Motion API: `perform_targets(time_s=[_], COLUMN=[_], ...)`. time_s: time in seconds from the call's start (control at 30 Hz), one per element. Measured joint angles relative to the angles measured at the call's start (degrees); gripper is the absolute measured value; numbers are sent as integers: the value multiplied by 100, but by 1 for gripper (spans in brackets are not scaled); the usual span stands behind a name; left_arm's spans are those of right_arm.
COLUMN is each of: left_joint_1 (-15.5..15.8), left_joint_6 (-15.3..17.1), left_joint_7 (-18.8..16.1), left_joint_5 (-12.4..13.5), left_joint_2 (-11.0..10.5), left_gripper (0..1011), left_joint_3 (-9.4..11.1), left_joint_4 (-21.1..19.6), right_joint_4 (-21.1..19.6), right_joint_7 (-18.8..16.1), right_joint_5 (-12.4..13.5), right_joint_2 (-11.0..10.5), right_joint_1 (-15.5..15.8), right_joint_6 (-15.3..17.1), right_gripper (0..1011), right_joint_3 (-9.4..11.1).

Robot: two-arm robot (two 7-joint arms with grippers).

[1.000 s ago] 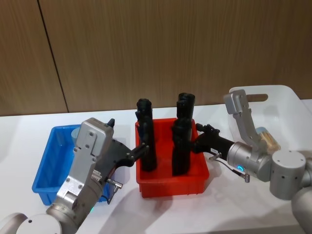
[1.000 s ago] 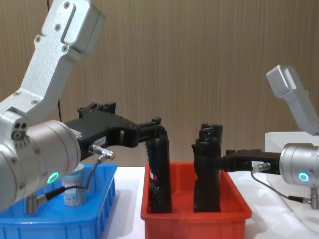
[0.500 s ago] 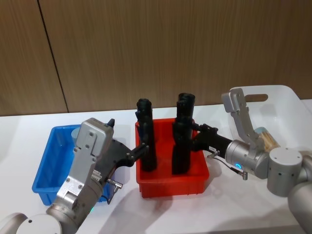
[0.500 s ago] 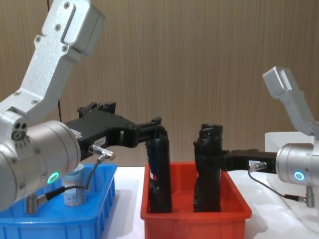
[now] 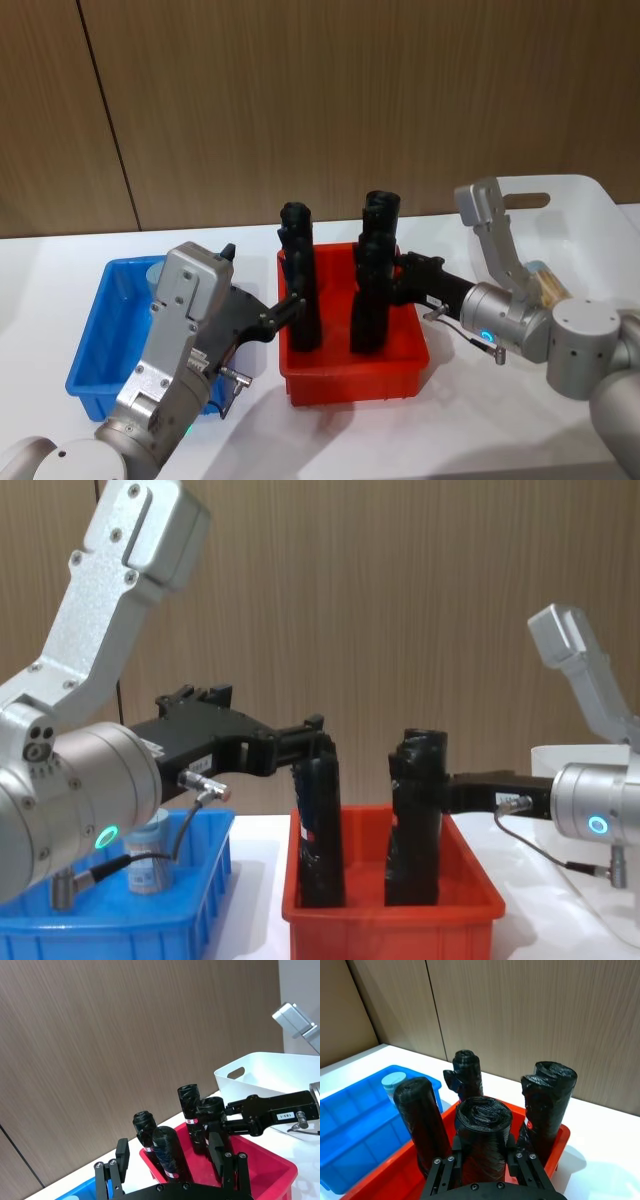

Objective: Pick the cotton swabs from the blue box and place them into the white box.

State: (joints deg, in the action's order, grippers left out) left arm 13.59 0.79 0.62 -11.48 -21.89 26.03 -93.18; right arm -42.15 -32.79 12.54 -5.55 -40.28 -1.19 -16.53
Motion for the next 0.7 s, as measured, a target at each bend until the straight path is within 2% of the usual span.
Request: perform_targets(time_s=[0.27, 0.7], left_joint_1=[0, 0], left_joint_6=[0, 0], left_joint_7=[0, 0], left_joint_5=[0, 0], left_joint_2=[0, 0], left_gripper=[1004, 1004], left_joint_3=[0, 0], left_joint_4=[0, 0], right_joint_4=[-511, -2102], right_joint_7=[22, 324], right_joint_5=[104, 351], right_joint_2=[-85, -331], right_joint_1=[186, 686], right_joint_6=[139, 541], right_gripper=[446, 380], right_joint_3=[41, 173])
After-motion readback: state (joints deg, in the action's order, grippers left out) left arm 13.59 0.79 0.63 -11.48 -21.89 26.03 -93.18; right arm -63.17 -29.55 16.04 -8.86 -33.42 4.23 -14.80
